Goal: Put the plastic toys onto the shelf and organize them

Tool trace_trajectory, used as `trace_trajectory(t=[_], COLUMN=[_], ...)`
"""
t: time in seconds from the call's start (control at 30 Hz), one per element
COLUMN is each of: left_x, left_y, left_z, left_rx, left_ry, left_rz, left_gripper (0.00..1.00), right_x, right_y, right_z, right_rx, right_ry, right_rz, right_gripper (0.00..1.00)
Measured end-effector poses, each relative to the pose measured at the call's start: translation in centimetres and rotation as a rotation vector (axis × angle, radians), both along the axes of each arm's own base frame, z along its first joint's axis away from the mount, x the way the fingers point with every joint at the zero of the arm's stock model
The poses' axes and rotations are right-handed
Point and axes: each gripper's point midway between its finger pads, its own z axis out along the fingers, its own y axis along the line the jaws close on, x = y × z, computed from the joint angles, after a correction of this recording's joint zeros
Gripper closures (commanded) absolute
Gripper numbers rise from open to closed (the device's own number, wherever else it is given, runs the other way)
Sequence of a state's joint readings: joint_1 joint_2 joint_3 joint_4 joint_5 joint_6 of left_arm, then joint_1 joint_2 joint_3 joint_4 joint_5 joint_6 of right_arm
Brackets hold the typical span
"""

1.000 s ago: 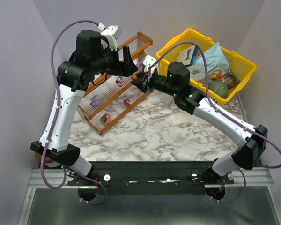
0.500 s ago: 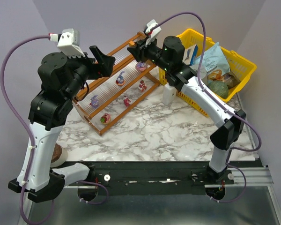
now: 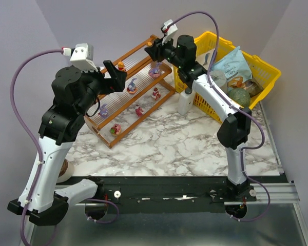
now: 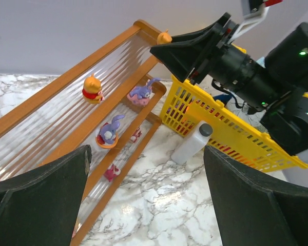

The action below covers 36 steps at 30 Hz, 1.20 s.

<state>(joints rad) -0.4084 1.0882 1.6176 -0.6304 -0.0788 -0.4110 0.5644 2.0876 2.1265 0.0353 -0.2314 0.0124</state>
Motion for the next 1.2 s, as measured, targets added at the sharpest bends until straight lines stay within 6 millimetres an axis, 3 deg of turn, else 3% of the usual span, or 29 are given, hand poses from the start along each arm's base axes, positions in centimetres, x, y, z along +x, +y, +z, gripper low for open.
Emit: trace_trajectory(t=[0.13, 0.3, 0.53, 1.2], left_x=[-0.5, -0.3, 0.2, 1.1], left_y=[0.3, 0.4, 0.4, 0.1], left_z=[0.7, 0.0, -0.8, -1.1], left_rx=[0.005, 0.026, 0.048, 0.051], left_ry=[-0.036, -0.034, -0.022, -0.024], left_rz=[0.0, 0.004, 0.01, 0.014], left_gripper=[0.01, 0.01, 0.01, 0.01], right_x=[2.0, 3.7, 4.6, 6.7], right_y=[-0.3, 0.4, 1.5, 0.1], right_z=[-1.2, -1.9, -3.3, -5.2], right_rx=[0.019, 0.048, 0.076, 0.089], right_ry=[0.009, 0.006, 0.026, 0.048], right_rz=[0.004, 0.026, 0.05, 0.023], right_gripper=[0.99, 0.99, 0.99, 0.89])
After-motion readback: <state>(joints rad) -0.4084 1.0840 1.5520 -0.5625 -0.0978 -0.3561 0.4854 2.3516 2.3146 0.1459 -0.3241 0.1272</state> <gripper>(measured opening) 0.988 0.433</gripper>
